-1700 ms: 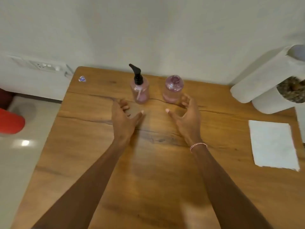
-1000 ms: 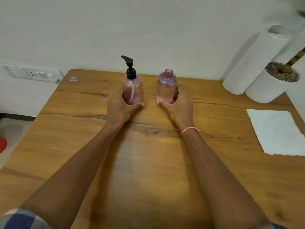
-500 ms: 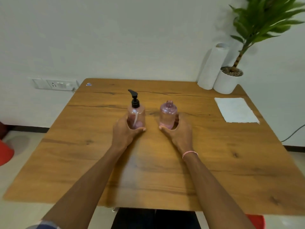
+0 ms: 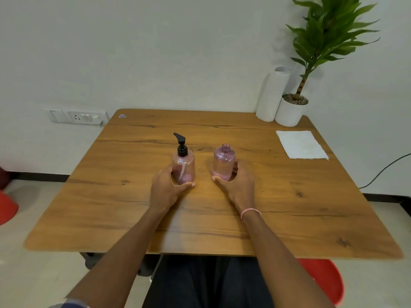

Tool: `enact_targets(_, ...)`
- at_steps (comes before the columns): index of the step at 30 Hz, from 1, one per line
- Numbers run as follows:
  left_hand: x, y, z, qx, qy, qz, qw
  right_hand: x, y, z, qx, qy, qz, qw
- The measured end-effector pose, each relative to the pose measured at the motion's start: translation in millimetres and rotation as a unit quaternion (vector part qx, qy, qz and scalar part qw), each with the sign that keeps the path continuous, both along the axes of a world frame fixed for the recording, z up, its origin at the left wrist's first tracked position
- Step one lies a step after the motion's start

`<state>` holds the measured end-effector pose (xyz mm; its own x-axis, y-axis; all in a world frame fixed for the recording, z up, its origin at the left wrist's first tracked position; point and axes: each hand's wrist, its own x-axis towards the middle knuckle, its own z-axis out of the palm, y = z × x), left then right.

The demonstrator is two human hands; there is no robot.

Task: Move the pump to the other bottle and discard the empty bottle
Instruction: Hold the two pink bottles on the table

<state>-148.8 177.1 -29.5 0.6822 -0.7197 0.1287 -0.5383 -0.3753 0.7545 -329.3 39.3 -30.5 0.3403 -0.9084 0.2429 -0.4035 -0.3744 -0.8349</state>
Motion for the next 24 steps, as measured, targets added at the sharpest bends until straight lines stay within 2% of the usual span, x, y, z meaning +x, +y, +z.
enact_targets(24, -1.6, 3.5, 6.1, 0.01, 0.015, -0.018, 1.0, -2.0, -2.3, 3.0, 0.005, 0.002, 0.002, 1.0)
